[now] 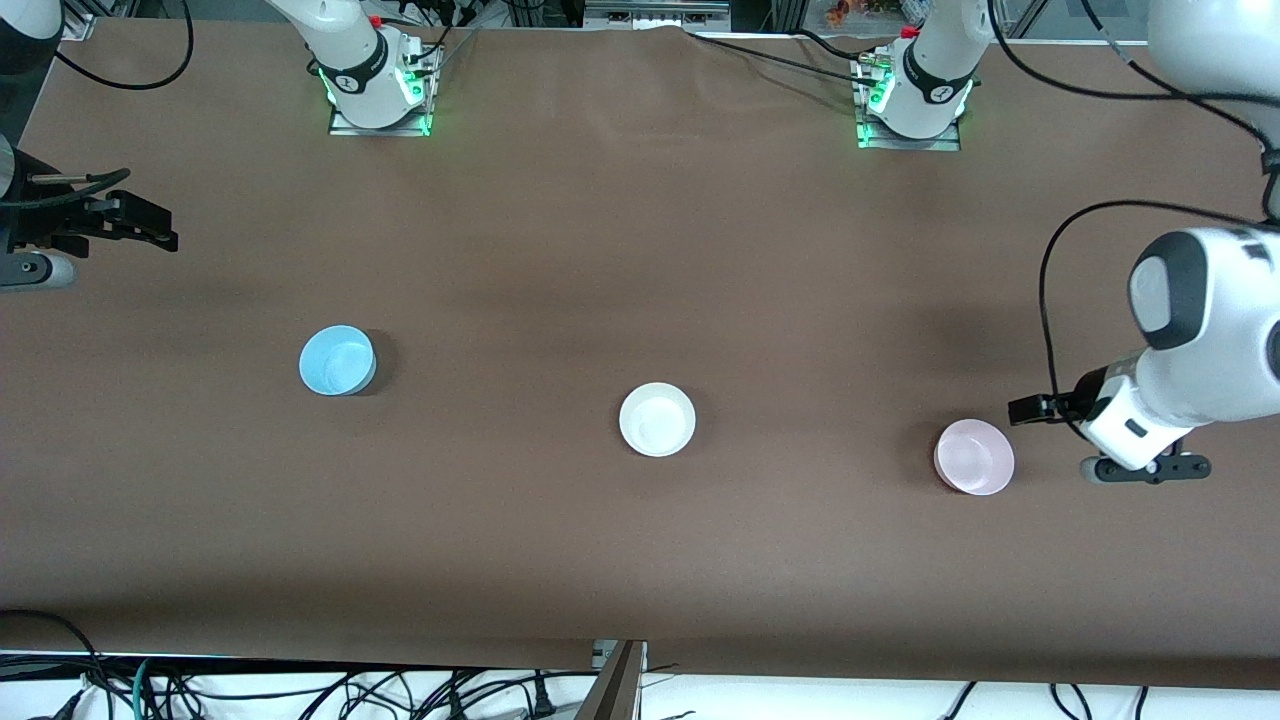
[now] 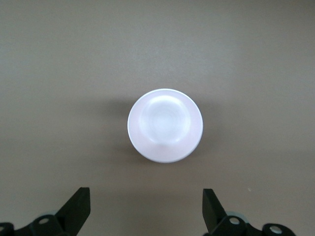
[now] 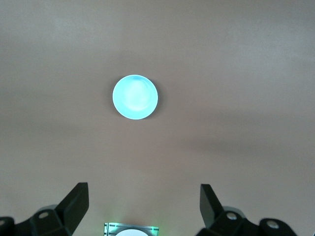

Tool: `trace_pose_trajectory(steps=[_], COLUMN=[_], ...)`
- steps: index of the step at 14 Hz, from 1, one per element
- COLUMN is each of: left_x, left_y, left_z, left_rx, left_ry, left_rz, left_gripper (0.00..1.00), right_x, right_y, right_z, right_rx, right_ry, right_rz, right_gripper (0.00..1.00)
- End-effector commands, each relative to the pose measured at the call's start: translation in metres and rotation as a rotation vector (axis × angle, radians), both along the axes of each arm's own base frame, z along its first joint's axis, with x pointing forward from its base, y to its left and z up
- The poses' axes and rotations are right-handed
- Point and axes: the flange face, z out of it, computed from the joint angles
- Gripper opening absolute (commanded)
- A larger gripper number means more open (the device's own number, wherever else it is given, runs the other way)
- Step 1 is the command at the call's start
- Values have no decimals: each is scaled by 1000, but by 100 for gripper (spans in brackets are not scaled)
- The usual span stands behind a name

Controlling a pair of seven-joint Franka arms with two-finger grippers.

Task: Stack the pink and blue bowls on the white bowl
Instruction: 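Lower the left gripper and grasp the pink bowl's rim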

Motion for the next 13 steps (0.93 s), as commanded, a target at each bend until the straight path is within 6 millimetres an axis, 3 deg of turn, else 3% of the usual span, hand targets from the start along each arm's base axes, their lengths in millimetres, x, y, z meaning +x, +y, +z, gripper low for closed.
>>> trace_pose_trajectory(steps=[1,4,7,11,13], left_x=[-2,-9,-18,-19,-19], left_y=[20,24,29,34,34], left_z=[-21,-83,-127,-134,-134], left_rx=[6,11,17,16,16], left_ry=[-10,-63,-86,-77,-77], left_rz=[4,-16,-11,-6,-6], left_gripper=[100,100,100,91,78], right_x=[3,3,3,5,8], right_y=[-4,-4,-6,-5,-4], right_z=[3,2,2,-2,-7], right_rx=[-3,-3,-3,8,14], right_ry=[-4,-1,0,4,12], right_rz=[1,1,-2,-6,-4], right_gripper=[100,100,100,100,100])
